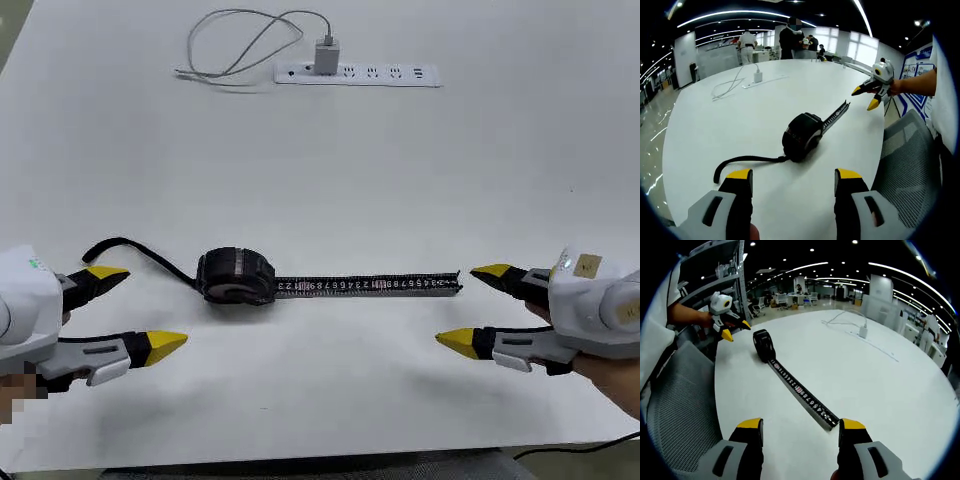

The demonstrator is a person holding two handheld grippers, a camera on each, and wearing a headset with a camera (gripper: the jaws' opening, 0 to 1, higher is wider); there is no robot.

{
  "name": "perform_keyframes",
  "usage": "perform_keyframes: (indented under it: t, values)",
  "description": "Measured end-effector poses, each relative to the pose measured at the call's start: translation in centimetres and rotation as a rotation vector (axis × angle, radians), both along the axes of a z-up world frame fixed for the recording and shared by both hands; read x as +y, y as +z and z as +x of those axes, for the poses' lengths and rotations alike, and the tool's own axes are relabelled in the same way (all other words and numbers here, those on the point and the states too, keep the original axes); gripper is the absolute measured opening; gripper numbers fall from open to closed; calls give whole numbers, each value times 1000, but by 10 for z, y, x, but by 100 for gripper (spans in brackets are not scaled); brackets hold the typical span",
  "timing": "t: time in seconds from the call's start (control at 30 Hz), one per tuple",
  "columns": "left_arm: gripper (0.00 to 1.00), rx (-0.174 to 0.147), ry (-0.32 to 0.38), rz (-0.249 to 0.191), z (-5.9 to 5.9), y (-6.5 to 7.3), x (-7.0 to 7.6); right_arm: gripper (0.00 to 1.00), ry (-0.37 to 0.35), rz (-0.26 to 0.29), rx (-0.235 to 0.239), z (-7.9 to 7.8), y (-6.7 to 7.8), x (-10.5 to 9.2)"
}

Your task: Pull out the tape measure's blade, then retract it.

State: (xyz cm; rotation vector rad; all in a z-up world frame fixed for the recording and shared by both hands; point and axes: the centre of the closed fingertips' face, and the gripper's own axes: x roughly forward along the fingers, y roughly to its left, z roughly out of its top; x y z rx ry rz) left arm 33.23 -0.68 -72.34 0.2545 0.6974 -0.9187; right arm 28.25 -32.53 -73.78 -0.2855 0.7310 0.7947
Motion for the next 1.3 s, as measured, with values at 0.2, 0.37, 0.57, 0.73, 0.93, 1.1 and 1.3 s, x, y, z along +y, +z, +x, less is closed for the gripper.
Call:
perform_keyframes:
  t: [0.2,0.37,0.57,0.73,0.93,1.1,1.3]
  values:
    - [71,-10,21,-8,-11,1,7,67,-12,-1,-11,-12,1,2]
    - [73,-19,37,1,-22,-2,9,72,-28,-10,-4,-21,-1,0]
    - [79,-23,60,-5,-34,-4,11,84,-51,-15,-16,-27,-1,-3]
    - [82,-24,72,-5,-40,-3,14,86,-67,14,-10,-36,0,-2]
    - [89,-39,91,-10,-44,0,20,92,-66,9,-6,-48,-1,1]
    - [94,-59,111,-8,-47,2,25,96,-79,12,-7,-52,0,1]
    - [96,-54,123,-15,-53,2,29,99,-85,6,-17,-54,1,0]
